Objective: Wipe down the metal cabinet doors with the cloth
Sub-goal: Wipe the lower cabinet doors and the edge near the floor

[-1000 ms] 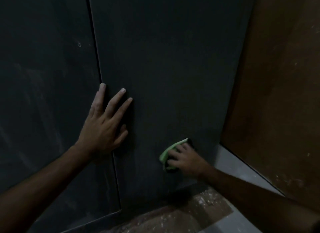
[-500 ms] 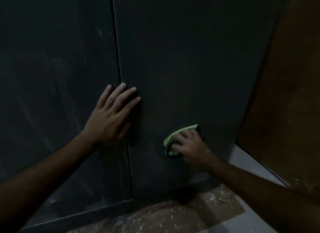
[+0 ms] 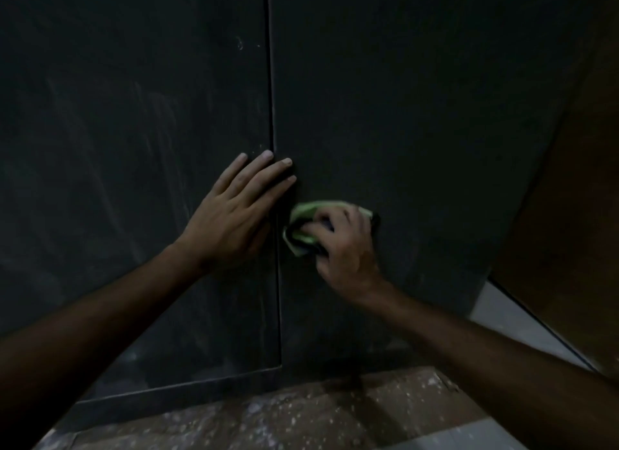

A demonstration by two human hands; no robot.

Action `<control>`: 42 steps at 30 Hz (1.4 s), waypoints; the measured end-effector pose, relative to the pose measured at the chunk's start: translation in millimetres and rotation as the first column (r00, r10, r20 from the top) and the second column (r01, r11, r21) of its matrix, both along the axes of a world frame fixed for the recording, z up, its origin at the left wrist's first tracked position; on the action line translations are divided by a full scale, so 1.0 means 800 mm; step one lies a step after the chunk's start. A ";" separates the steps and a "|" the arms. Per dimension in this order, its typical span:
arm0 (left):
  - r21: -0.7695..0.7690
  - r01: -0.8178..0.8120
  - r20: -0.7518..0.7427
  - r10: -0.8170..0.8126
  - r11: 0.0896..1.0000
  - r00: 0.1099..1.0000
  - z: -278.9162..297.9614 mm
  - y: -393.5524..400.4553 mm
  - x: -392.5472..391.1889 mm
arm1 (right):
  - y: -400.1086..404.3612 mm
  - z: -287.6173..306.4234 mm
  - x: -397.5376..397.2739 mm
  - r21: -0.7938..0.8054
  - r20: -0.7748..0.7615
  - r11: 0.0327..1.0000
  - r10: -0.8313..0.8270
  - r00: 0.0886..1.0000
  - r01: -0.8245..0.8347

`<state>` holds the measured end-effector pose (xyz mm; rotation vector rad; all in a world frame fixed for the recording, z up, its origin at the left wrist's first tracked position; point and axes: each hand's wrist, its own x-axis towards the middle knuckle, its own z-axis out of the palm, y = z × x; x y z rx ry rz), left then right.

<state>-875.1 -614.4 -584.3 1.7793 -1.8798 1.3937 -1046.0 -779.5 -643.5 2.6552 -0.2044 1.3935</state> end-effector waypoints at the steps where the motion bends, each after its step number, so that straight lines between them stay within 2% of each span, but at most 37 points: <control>1: 0.009 0.001 -0.003 -0.001 1.000 1.000 0.000 0.002 0.000 | 0.010 0.012 0.012 0.029 0.072 1.000 0.002 0.997 -0.004; 2: 0.022 0.004 -0.010 -0.003 1.000 1.000 0.001 0.003 -0.001 | 0.020 0.011 0.019 -0.019 0.077 1.000 0.020 0.997 -0.019; 3: 0.034 0.006 -0.018 -0.006 0.999 1.000 0.002 0.005 -0.002 | 0.027 -0.003 0.024 -0.123 0.001 0.991 0.044 0.999 -0.043; 4: 0.046 0.009 -0.027 -0.007 0.999 1.000 0.002 0.007 -0.003 | 0.032 -0.027 0.022 -0.260 -0.162 0.961 0.055 0.985 -0.097; 5: 0.054 0.011 -0.032 -0.010 0.998 0.999 0.002 0.008 -0.004 | 0.035 -0.054 0.012 -0.380 -0.358 0.908 0.031 0.933 -0.176; 6: 0.062 0.014 -0.033 -0.012 0.998 0.999 0.001 0.010 -0.004 | 0.034 -0.074 -0.001 -0.433 -0.524 0.869 -0.026 0.851 -0.240; 7: 0.069 0.017 -0.030 -0.015 0.997 0.999 0.000 0.011 -0.002 | 0.028 -0.084 -0.010 -0.442 -0.603 0.856 -0.062 0.795 -0.268; 8: 0.075 0.021 -0.024 -0.019 0.997 1.000 -0.002 0.013 0.000 | 0.020 -0.083 -0.013 -0.427 -0.586 0.867 -0.046 0.809 -0.259; 9: 0.076 0.024 -0.017 -0.023 0.997 1.000 -0.003 0.014 0.002 | 0.011 -0.074 -0.012 -0.377 -0.501 0.903 -0.011 0.865 -0.207; 11: 0.074 0.025 -0.014 -0.024 0.997 1.000 -0.004 0.018 0.004 | -0.002 -0.048 -0.001 -0.203 -0.203 0.978 0.009 0.979 -0.051; 12: 0.074 0.025 -0.015 -0.024 0.997 1.000 -0.004 0.018 0.004 | -0.003 -0.039 0.005 -0.135 -0.087 0.991 -0.011 0.996 0.000; 13: 0.071 0.026 -0.018 -0.025 0.997 1.000 -0.005 0.018 0.002 | 0.000 -0.039 0.009 -0.121 -0.034 0.992 -0.021 0.999 0.016; 14: 0.064 0.024 -0.025 -0.022 0.998 0.999 -0.005 0.017 0.001 | 0.003 -0.049 0.011 -0.169 -0.046 0.986 -0.006 0.999 -0.002; 15: 0.053 0.019 -0.031 -0.017 0.998 0.999 -0.006 0.015 -0.001 | 0.004 -0.066 0.010 -0.266 -0.140 0.962 0.024 0.990 -0.061; 16: 0.043 0.011 -0.034 -0.010 0.999 0.999 -0.007 0.012 -0.003 | 0.002 -0.085 0.002 -0.378 -0.301 0.911 0.047 0.953 -0.165; 17: 0.039 0.005 -0.033 -0.004 0.999 0.999 -0.009 0.010 -0.005 | -0.003 -0.100 -0.012 -0.449 -0.477 0.853 0.022 0.878 -0.265; 18: 0.041 0.005 -0.025 -0.004 0.999 1.000 -0.012 0.007 -0.007 | -0.014 -0.108 -0.028 -0.485 -0.589 0.816 -0.039 0.807 -0.315; 19: 0.045 0.008 -0.012 -0.007 0.999 1.000 -0.014 0.004 -0.008 | -0.028 -0.108 -0.041 -0.507 -0.631 0.799 -0.088 0.771 -0.324; 20: 0.048 0.013 0.003 -0.013 0.999 1.000 -0.018 0.002 -0.010 | -0.043 -0.103 -0.051 -0.522 -0.611 0.798 -0.103 0.785 -0.302; 22: 0.054 0.020 0.026 -0.022 0.998 0.999 -0.027 -0.003 -0.012 | -0.064 -0.087 -0.059 -0.476 -0.451 0.864 -0.079 0.889 -0.164; 24: 0.079 0.029 0.041 -0.032 0.996 0.999 -0.037 -0.008 -0.016 | -0.064 -0.076 -0.049 -0.312 -0.225 0.950 -0.082 0.971 0.008; 26: 0.114 0.024 0.057 -0.031 0.993 0.998 -0.047 -0.015 -0.021 | -0.051 -0.079 -0.032 -0.219 -0.113 0.974 -0.079 0.990 0.053; 28: 0.138 0.002 0.082 -0.013 0.990 0.997 -0.056 -0.024 -0.029 | -0.054 -0.097 -0.039 -0.327 -0.259 0.943 -0.028 0.966 -0.060; 30: 0.139 -0.030 0.113 0.014 0.990 0.993 -0.065 -0.032 -0.035 | -0.090 -0.104 -0.074 -0.458 -0.514 0.862 -0.056 0.856 -0.219; 31: 0.141 -0.043 0.127 0.025 0.989 0.992 -0.068 -0.034 -0.035 | -0.111 -0.102 -0.093 -0.488 -0.572 0.840 -0.103 0.814 -0.237; 33: 0.148 -0.054 0.156 0.030 0.987 0.987 -0.071 -0.035 -0.029 | -0.150 -0.091 -0.125 -0.510 -0.516 0.848 -0.165 0.840 -0.146; 35: 0.146 -0.057 0.172 0.032 0.988 0.985 -0.072 -0.035 -0.021 | -0.183 -0.068 -0.144 -0.396 -0.291 0.913 -0.222 0.931 0.093; 37: 0.123 -0.059 0.173 0.038 0.991 0.984 -0.074 -0.037 -0.020 | -0.198 -0.040 -0.148 -0.096 -0.059 0.948 -0.311 0.949 0.304; 40: 0.086 -0.071 0.152 0.057 0.994 0.987 -0.081 -0.046 -0.030 | -0.177 -0.036 -0.123 0.308 0.136 0.839 -0.506 0.851 0.449; 42: 0.071 -0.077 0.145 0.066 0.995 0.987 -0.081 -0.051 -0.036 | -0.156 -0.064 -0.111 0.588 0.168 0.701 -0.595 0.786 0.405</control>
